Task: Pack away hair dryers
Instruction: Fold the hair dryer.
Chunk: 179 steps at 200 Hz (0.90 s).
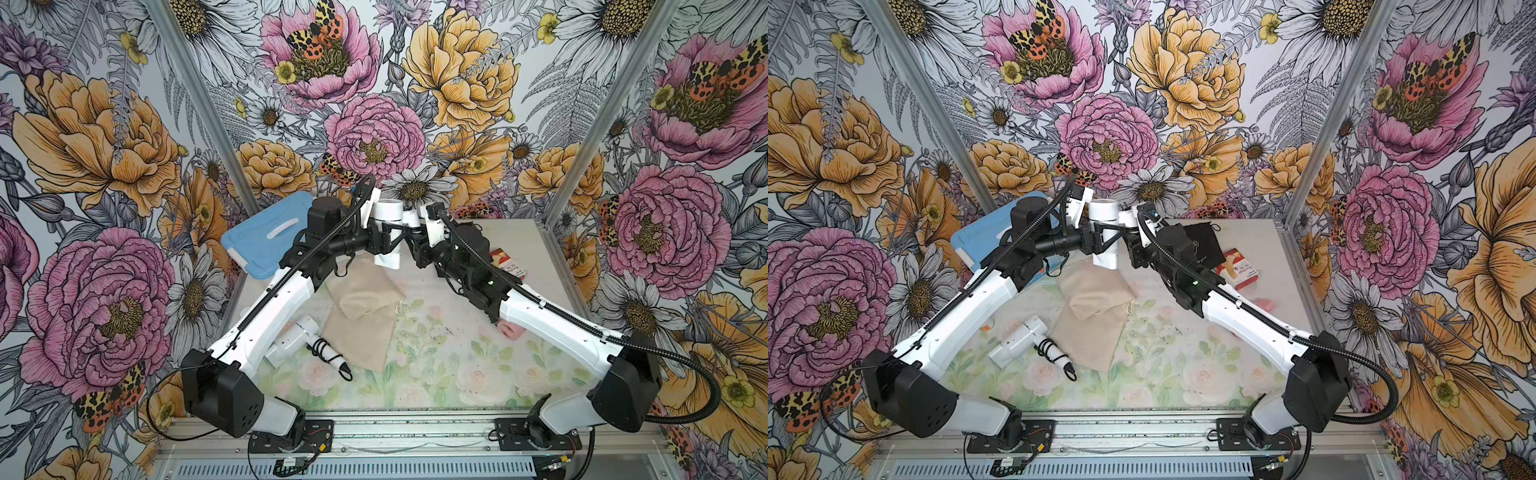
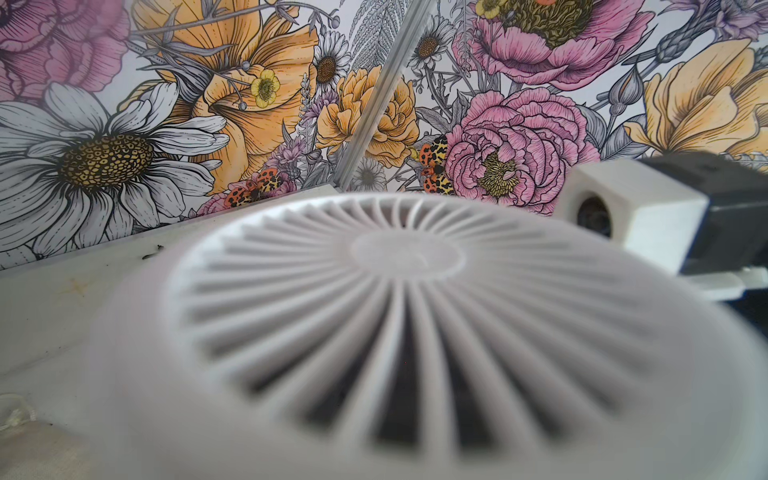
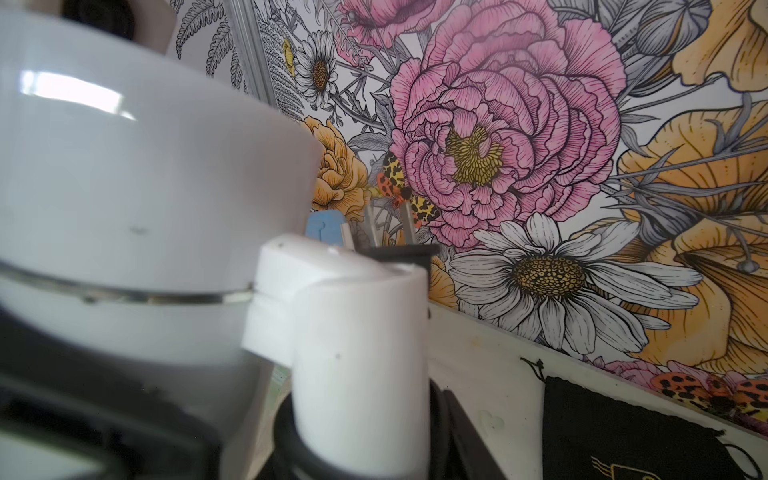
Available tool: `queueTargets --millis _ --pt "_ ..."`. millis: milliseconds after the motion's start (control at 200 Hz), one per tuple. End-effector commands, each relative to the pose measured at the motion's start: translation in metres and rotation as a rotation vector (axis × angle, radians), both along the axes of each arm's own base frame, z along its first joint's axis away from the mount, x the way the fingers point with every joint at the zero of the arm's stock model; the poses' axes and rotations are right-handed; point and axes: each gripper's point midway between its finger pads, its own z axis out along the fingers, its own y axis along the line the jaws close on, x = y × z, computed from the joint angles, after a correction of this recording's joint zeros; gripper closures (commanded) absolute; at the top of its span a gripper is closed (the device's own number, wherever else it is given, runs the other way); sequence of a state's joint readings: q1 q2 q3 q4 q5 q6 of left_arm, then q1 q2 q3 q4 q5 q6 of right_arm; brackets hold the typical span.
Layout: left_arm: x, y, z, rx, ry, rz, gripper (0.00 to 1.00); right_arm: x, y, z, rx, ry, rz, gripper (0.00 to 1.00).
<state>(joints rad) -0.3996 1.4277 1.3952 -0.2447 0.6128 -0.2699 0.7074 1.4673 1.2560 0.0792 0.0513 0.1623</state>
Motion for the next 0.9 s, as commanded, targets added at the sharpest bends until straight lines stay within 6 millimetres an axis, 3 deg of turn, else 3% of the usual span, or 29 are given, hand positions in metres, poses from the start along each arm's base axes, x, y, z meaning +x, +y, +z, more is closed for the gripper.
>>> queueTargets --millis 0,305,735,840,890 --pt "-0.006 0.008 0.023 -0.014 -0.065 0.004 0.22 -0.016 0.013 0.053 0.092 -0.108 0.082 0.89" --pt "-0.009 0.018 0.029 -0.005 -0.084 0.032 0.21 -0.015 0.015 0.045 0.077 -0.088 0.086 0.89" --pt "0.006 0.024 0.030 -0.010 -0.074 0.065 0.21 -0.018 0.020 0.037 0.045 -0.079 0.104 0.89" --pt "0.008 0.023 0.030 -0.012 -0.071 0.067 0.28 -0.017 0.021 0.034 0.037 -0.075 0.100 0.89" --pt "0.009 0.023 0.028 -0.014 -0.066 0.068 0.38 -0.016 0.022 0.033 0.034 -0.072 0.100 0.89"
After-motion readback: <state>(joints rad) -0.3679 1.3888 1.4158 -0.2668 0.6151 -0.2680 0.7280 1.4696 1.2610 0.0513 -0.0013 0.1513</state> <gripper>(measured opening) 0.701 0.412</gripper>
